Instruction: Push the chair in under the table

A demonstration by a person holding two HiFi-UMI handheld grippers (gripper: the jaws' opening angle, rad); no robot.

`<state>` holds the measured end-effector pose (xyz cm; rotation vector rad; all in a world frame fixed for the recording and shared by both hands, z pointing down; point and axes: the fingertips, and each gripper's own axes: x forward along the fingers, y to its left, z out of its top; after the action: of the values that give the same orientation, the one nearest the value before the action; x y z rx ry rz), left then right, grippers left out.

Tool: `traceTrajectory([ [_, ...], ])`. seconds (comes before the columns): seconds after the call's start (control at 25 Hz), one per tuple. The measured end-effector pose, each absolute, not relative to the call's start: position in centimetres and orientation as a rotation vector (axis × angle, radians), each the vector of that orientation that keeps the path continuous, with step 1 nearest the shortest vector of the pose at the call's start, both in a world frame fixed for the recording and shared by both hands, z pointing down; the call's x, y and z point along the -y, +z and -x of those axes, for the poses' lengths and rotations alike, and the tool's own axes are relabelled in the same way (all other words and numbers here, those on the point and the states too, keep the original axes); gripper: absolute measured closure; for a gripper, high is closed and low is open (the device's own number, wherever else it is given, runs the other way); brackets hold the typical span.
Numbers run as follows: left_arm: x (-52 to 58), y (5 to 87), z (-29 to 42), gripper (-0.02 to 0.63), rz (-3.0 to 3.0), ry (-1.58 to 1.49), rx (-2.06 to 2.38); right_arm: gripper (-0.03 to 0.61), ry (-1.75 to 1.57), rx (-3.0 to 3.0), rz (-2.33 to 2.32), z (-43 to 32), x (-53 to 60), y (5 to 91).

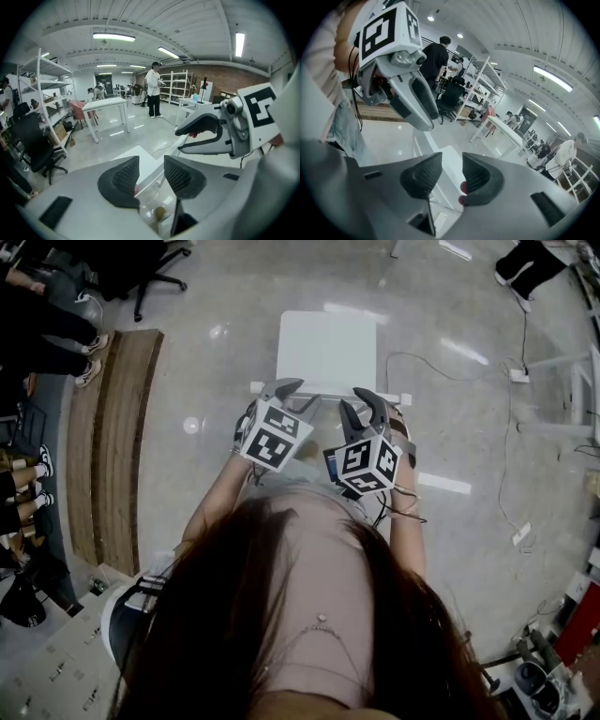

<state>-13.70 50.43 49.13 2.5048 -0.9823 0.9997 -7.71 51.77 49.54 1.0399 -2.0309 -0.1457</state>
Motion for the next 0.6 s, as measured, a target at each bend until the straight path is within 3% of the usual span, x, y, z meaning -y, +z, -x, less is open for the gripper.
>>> traceTrajectory([
  [0.6,-50.8,53.7,14.4,0.413,-2.49,1.246,0.901,0.445,-0.165,1.974,-0.954,8.3,-51.1,52.8],
])
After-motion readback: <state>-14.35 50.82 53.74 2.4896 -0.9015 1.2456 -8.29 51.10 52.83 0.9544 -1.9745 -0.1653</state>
